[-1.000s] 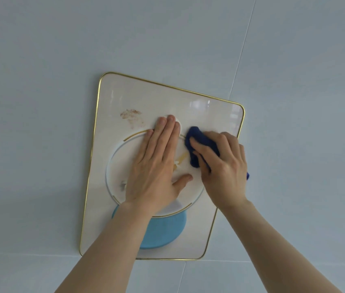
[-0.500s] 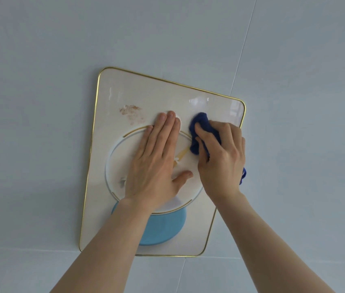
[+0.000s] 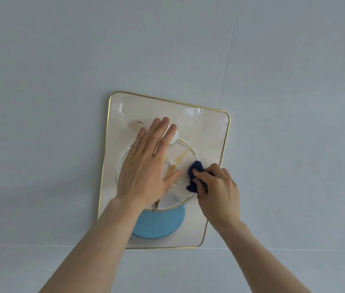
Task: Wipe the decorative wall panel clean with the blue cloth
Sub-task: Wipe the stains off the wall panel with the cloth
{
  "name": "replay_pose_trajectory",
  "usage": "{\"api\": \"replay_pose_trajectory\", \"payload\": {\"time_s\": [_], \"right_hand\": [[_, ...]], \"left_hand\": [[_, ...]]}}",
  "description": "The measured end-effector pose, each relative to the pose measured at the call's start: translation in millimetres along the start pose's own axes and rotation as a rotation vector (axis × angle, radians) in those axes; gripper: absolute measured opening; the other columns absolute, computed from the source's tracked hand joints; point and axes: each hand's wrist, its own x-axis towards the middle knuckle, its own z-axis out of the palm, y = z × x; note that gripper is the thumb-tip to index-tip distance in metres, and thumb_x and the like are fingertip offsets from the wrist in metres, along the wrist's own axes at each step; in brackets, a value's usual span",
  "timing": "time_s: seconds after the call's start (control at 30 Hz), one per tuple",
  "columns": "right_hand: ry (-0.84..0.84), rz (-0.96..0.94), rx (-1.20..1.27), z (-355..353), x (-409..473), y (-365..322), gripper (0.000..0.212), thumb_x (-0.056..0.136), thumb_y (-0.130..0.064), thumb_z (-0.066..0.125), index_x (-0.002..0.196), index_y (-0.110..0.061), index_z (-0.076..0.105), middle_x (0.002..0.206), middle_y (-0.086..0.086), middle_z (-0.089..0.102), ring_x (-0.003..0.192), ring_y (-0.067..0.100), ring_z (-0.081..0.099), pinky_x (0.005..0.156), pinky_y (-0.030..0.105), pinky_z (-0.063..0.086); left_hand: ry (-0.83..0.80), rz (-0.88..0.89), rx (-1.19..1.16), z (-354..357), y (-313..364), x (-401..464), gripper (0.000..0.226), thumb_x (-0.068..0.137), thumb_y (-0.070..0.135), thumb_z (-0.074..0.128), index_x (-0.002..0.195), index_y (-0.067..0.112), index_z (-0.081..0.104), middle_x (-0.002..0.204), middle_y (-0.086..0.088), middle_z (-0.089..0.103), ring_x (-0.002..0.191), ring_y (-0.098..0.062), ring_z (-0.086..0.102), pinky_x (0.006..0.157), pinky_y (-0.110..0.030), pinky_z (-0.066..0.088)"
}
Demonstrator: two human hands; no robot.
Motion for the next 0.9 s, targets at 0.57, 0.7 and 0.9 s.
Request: {"api": "replay_pose_trajectory", "payload": {"time_s": [0.57,0.7,0.9], "right_hand": [[0.229,-0.411,0.113,41,93,-111,0.033,0.088,0.0,0.074,0.119,-0.011,0.075,0.125,0.012,0.068,0.113,0.034,0.054,0.088,0.047,0.049],[0.254,-0.476,0.018,59,101,-119,0.035,0.089,-0.003,0.073,0.122,-0.012,0.074,0.121,0.01,0.069,0.115,0.029,0.048,0.092,0.043,0.042],[0.304,-0.473,0.023,60,95,-108,0.033,0.09,-0.002,0.066,0.119,-0.012,0.076,0.12,0.012,0.071,0.113,0.036,0.053,0.09,0.046,0.045]], "left_hand": [[-0.029,-0.254,0.014,2,-107,-5,0.146,0.055,0.086,0.071,0.164,0.024,-0.004,0.174,-0.007,-0.003,0.16,-0.019,-0.012,0.131,-0.047,-0.004],[0.008,-0.245,0.033,9,-110,-6,0.146,0.054,0.09,0.07,0.164,0.022,0.003,0.174,-0.005,0.003,0.161,-0.019,-0.006,0.131,-0.048,0.0],[-0.005,-0.229,0.017,5,-112,-6,0.143,0.056,0.089,0.069,0.164,0.023,0.001,0.174,-0.003,0.001,0.161,-0.017,-0.008,0.13,-0.043,-0.007]]}}
